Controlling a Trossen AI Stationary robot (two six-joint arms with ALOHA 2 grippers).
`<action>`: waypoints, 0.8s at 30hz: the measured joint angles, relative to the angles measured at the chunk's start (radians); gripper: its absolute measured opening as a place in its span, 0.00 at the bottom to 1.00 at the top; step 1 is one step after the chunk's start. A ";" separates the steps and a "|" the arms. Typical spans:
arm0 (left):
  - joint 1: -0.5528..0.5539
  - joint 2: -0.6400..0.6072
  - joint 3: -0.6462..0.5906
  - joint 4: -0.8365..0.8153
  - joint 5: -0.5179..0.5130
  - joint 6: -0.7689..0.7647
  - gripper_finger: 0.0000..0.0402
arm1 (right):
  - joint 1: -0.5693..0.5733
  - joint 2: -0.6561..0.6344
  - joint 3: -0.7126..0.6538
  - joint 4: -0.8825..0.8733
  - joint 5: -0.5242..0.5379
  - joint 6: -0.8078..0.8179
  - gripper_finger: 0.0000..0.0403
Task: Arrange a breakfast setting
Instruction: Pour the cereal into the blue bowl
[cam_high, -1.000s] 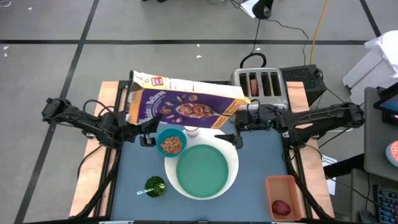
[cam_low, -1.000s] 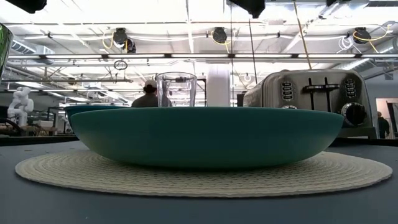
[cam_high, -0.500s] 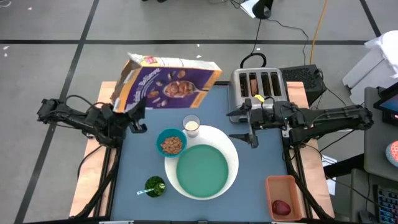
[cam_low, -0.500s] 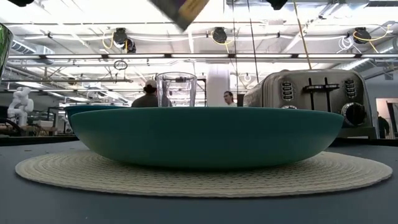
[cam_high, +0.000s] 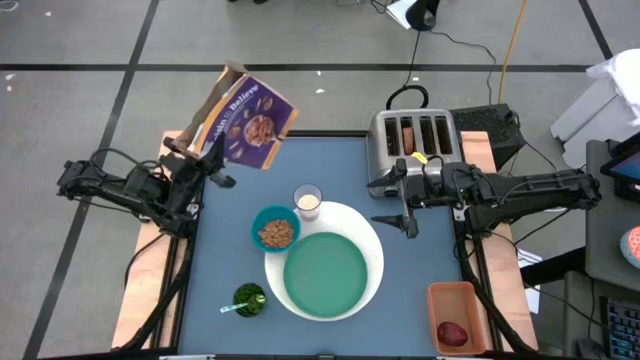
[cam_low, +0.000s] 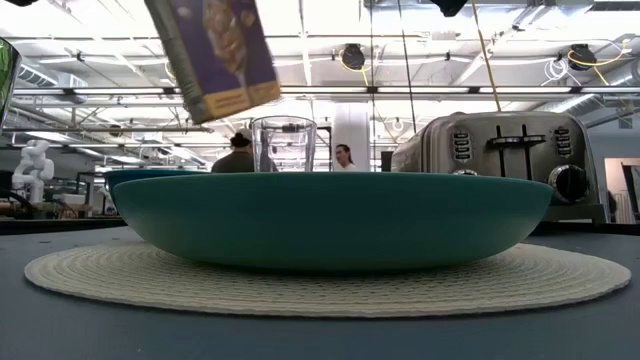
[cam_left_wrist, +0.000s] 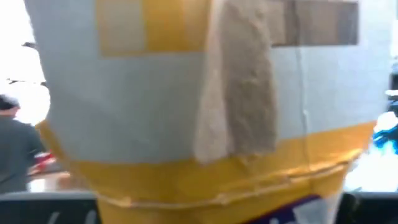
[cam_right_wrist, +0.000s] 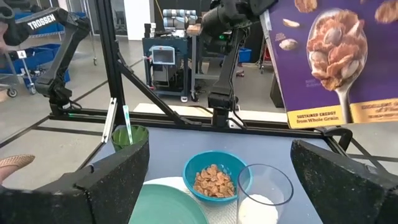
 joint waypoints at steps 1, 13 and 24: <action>0.000 0.000 0.000 0.000 -0.025 0.014 0.29 | 0.000 0.001 0.000 0.001 0.000 0.000 0.95; 0.071 0.002 -0.047 -0.022 -0.226 0.025 0.26 | 0.000 0.002 0.000 0.002 0.000 0.000 0.95; 0.208 0.002 -0.171 -0.023 -0.396 -0.074 0.26 | 0.000 0.002 0.000 0.002 0.000 0.000 0.95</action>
